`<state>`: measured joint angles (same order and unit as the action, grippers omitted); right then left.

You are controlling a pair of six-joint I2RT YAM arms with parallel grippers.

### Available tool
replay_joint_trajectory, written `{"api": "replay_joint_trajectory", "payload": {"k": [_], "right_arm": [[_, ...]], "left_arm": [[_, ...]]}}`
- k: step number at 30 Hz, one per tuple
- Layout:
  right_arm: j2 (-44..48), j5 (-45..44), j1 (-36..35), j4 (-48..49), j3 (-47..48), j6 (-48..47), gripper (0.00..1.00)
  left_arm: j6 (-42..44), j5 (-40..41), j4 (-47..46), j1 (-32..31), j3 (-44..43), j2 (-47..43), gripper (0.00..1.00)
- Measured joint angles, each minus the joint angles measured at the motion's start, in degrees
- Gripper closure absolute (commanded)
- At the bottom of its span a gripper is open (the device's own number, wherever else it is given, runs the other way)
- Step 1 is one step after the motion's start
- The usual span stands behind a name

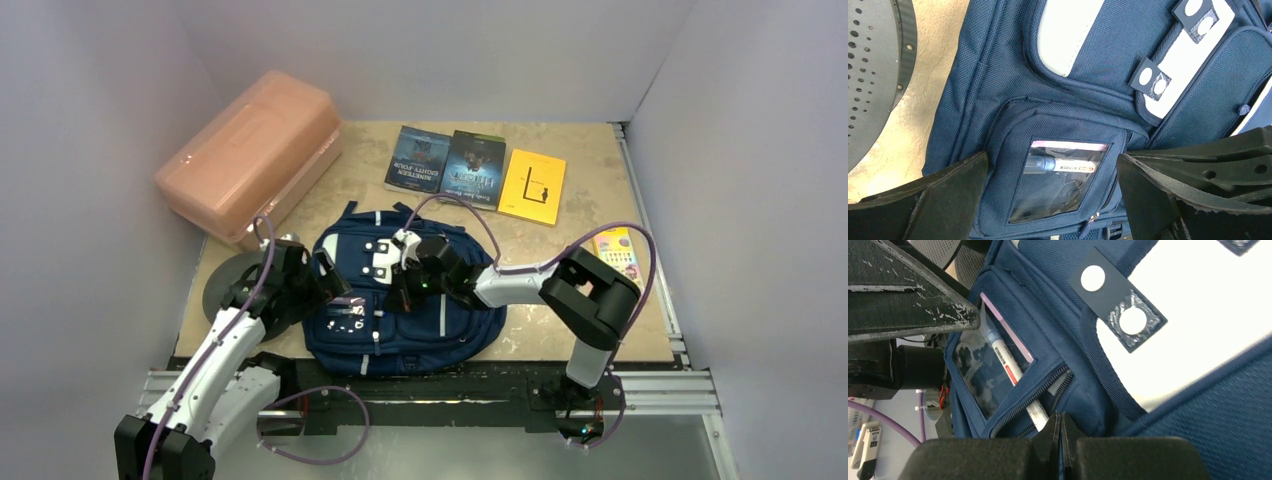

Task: Pack the student bag
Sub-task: Place the stationery in the student bag.

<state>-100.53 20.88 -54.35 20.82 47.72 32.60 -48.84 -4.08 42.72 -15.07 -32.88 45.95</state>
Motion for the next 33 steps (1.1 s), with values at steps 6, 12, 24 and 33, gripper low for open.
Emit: {"api": "replay_joint_trajectory", "payload": {"k": [6, 12, 24, 33], "right_arm": [[-2.12, 2.16, -3.21, 1.55, 1.53, 1.88, 1.0], [-2.23, 5.79, -4.44, 8.52, 0.28, 9.09, 1.0], [1.97, -2.43, -4.26, -3.3, 1.07, 4.52, 0.69], [6.32, 1.79, -3.98, -5.57, 1.14, -11.08, 0.58]], "left_arm": [[-0.09, -0.24, -0.17, 0.02, 0.02, 0.31, 0.0], [-0.11, -0.42, -0.31, 0.0, 0.63, 0.2, 0.0], [-0.07, -0.61, -0.04, 0.02, 0.61, -0.72, 0.0], [0.17, -0.55, 1.18, 0.0, -0.31, -1.25, 0.0]]}}
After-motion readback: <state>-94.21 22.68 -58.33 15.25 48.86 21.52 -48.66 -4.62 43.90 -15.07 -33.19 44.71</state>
